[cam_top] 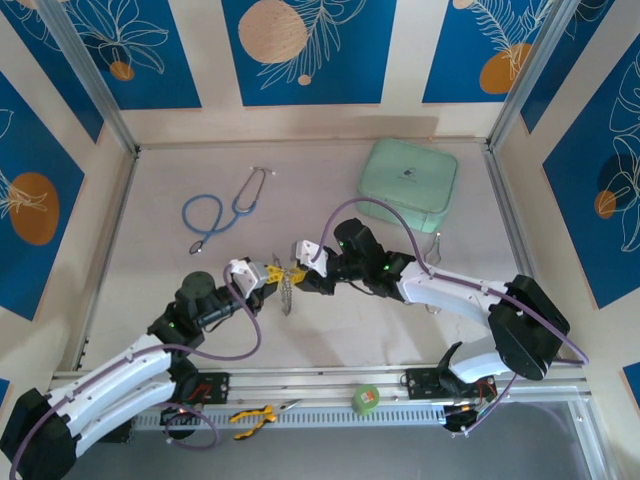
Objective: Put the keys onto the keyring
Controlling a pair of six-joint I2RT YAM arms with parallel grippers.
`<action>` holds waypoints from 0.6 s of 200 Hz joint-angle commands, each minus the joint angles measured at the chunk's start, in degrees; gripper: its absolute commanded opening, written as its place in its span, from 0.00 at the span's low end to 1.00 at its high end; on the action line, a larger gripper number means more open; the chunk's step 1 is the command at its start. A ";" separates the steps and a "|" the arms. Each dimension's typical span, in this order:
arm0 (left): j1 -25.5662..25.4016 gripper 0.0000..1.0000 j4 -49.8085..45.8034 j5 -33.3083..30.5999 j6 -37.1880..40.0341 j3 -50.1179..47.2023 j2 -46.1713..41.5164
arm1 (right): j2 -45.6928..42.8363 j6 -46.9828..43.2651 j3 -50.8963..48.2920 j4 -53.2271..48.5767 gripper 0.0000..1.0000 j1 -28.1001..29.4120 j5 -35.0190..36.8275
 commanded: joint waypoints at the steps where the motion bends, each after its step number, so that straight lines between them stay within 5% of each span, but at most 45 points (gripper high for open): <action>1: 0.25 0.00 4.60 2.83 1.01 0.55 0.40 | -2.79 3.00 -1.22 2.98 0.31 -2.49 -4.47; 120: 0.20 0.00 7.77 7.62 3.32 -0.07 1.39 | -1.76 4.23 -0.03 5.10 0.29 -3.82 -15.42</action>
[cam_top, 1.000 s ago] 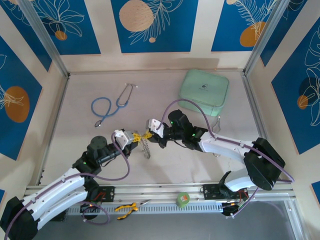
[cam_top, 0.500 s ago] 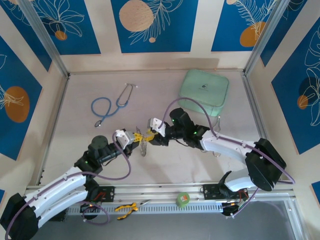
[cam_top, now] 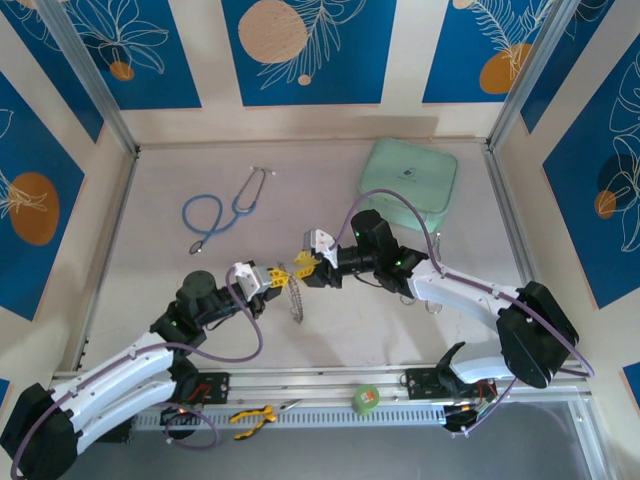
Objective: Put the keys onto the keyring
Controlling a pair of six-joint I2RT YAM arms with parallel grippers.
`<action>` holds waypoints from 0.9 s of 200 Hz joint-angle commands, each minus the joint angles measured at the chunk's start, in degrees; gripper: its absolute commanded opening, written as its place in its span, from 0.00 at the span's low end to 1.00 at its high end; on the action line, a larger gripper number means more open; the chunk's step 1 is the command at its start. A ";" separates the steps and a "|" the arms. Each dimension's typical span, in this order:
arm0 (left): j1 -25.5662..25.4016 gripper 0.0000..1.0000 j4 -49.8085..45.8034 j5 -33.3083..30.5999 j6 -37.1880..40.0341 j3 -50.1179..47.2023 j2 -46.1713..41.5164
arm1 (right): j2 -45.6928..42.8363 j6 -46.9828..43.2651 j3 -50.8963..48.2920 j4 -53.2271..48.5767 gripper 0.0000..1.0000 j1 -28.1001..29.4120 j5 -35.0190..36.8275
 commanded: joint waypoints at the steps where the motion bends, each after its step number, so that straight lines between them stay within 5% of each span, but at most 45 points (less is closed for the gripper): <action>1: 0.20 0.00 4.69 1.99 0.85 0.09 -0.12 | 1.05 0.20 1.48 -0.20 0.29 0.53 -3.20; 54: 0.23 0.00 5.81 2.03 -0.38 -0.35 0.01 | 2.61 -0.95 2.53 -1.14 0.22 1.10 -3.87; 95: 0.20 0.00 5.85 2.00 -1.07 -0.44 0.01 | 2.76 -1.13 3.09 -0.78 0.00 0.86 -4.81; 111: 0.20 0.00 4.97 0.23 -1.26 -0.53 -0.18 | 2.27 -1.37 2.92 -1.20 0.00 0.57 -4.94; 136: 0.20 0.35 0.46 -3.49 -0.84 0.43 -1.33 | 1.54 -4.17 3.60 -5.48 0.00 0.52 -3.56; 180: 0.24 0.35 -16.54 -4.77 6.05 6.63 -2.36 | 2.10 -13.76 8.78 -19.73 0.00 2.09 3.88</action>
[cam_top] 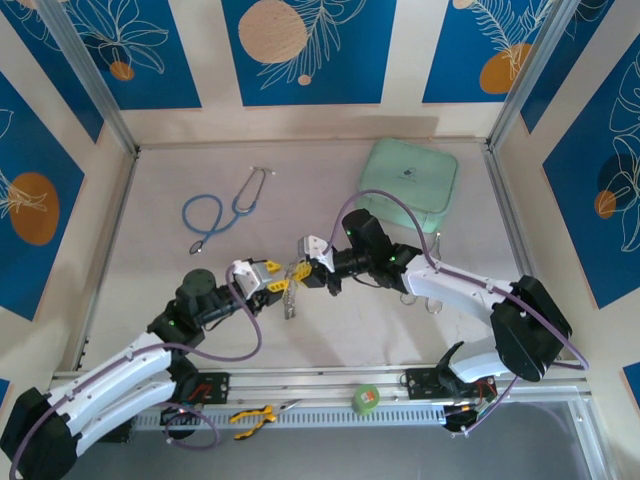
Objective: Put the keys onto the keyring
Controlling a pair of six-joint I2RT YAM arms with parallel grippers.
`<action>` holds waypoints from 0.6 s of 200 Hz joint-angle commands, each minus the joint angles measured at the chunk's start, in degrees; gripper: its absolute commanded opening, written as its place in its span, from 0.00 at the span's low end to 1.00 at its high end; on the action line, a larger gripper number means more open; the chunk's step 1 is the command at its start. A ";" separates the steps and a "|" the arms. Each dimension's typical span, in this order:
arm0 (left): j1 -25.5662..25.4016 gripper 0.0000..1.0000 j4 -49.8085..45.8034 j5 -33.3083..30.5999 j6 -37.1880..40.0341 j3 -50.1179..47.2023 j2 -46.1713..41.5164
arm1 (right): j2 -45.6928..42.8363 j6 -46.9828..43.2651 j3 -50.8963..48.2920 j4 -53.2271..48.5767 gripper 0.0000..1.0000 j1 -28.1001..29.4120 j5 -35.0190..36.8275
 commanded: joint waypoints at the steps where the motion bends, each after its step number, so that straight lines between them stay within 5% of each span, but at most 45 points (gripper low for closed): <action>1: -0.04 0.35 -9.59 -1.41 4.97 4.40 -1.03 | -0.39 -7.11 4.62 -9.25 0.00 1.18 4.07; 79: -0.05 0.23 -14.15 2.37 10.11 8.43 3.25 | 2.26 -16.21 12.54 -20.17 0.00 6.35 12.34; 120: -0.07 0.06 -13.14 3.33 10.22 8.79 3.40 | 2.94 -17.80 14.46 -22.41 0.00 7.70 14.10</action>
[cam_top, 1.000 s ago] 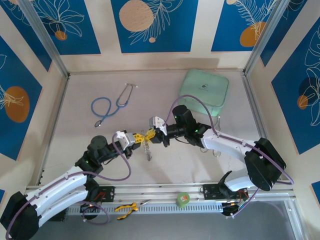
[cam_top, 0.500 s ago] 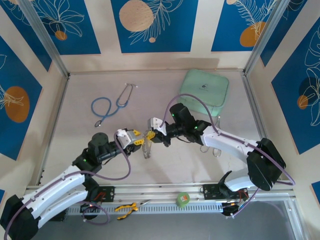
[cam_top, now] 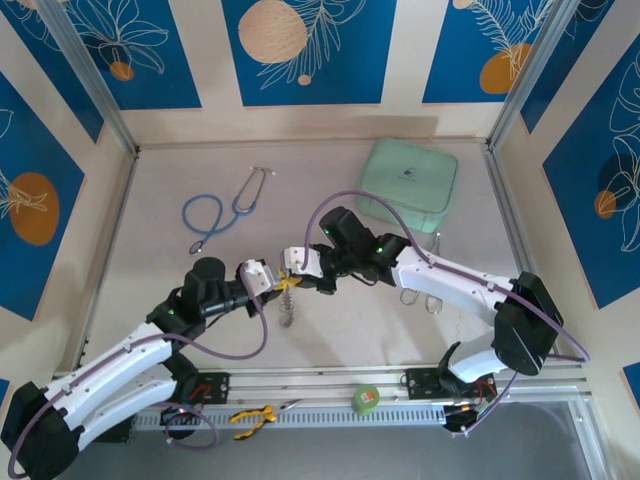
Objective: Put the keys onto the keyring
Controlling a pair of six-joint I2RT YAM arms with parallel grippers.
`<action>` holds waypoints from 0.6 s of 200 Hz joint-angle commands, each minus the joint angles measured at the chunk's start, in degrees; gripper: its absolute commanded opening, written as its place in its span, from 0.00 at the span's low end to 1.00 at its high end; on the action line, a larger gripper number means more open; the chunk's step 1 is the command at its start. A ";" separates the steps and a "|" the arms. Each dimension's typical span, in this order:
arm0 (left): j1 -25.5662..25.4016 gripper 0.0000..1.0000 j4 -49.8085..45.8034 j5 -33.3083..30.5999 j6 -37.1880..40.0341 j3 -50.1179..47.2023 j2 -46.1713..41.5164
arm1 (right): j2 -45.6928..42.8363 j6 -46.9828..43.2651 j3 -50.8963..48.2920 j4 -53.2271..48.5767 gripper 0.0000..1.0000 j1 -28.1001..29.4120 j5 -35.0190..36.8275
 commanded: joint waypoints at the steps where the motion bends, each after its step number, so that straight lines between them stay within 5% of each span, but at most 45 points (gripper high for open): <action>1: -0.07 0.06 0.70 1.85 1.01 2.29 -0.20 | 0.27 -2.18 2.73 -2.53 0.00 1.26 -0.04; 16: -0.06 0.00 1.56 2.29 0.78 2.03 -0.47 | -0.81 0.32 1.94 -0.46 0.00 0.19 -1.30; 43: 0.01 0.00 5.80 2.36 -1.81 0.07 -1.37 | -5.06 9.79 -3.70 7.98 0.27 -4.82 -7.94; 120: 0.07 0.00 19.42 2.37 -8.50 -6.59 -2.26 | -7.74 20.88 -12.79 18.85 0.31 -6.46 -11.75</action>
